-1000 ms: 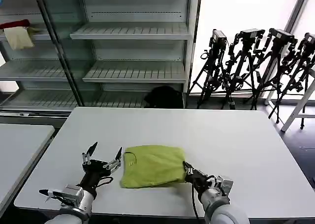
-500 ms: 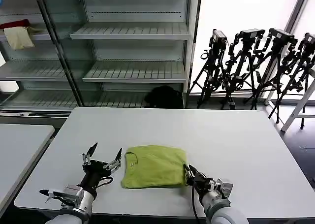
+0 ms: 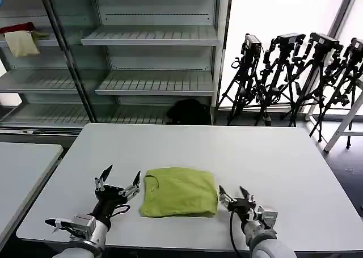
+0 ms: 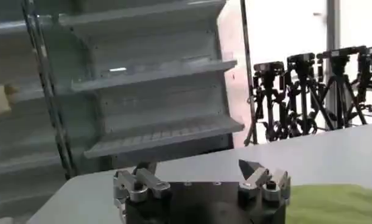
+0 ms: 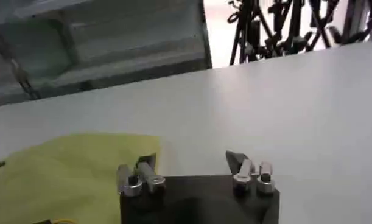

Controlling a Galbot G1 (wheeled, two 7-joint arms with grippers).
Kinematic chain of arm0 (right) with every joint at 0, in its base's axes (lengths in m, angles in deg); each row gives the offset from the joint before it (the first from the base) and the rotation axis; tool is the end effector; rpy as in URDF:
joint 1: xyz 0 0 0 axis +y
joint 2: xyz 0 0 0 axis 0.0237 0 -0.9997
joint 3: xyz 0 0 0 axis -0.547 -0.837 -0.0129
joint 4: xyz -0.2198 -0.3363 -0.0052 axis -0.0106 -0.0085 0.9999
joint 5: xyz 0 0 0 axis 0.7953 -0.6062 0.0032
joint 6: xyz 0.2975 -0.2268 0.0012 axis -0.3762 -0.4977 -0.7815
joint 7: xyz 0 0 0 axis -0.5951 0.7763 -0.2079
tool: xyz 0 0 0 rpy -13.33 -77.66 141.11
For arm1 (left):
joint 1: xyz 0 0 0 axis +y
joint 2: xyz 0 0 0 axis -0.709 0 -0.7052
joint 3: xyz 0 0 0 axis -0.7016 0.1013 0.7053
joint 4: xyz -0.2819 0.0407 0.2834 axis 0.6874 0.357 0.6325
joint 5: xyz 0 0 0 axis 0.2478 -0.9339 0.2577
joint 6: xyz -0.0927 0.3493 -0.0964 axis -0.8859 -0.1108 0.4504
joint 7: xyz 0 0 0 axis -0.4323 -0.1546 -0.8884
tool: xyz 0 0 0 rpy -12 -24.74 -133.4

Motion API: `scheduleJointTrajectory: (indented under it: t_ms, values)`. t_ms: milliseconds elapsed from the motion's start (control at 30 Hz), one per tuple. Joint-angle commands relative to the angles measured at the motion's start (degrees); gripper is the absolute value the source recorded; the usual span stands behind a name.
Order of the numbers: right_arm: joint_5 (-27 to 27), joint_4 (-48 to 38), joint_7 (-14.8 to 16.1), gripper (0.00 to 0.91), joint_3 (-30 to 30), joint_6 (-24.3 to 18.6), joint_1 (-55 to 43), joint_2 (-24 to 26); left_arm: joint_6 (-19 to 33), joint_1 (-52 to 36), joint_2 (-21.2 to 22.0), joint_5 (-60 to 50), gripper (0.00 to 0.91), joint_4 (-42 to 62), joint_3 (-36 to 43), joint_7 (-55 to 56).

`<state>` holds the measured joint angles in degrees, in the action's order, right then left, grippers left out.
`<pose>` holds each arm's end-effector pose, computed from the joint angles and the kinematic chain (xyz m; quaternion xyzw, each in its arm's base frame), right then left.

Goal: Fold and organize the clothes.

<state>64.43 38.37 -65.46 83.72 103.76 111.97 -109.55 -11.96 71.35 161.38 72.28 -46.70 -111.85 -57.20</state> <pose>0.2186 -0.0075 -0.2907 0.0354 -0.9750 -0.0692 0.2081 0.1836 0.0378 -0.2571 -0.0696 -0.9923 -0.0745 0.0708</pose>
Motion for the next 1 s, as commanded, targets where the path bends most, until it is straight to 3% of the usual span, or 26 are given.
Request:
scheduleJointTrajectory:
  t_ms: [33,133,300,1000]
  values:
    - [-20.9,-4.88,18.08,0.907,17.87,-9.57,-0.01,4.26,2.52,0.72,-0.19,6.42,0.907,1.34,-1.52,-0.62]
    - [-18.06,-5.41,18.96,0.907,20.73,-11.06,-0.46,5.86,3.76,0.64,-0.32,8.93,0.907,2.33,-2.5,-1.41]
    - [-12.62,-4.2,16.15,0.907,22.26,-8.85,-0.39,5.98,4.47,-0.17,-1.2,11.81,0.907,3.78,-3.94,-1.68]
    - [-15.4,-3.65,17.14,0.907,21.46,-7.87,1.28,5.97,4.59,-1.96,-3.27,15.49,0.907,6.79,-5.22,-1.78]
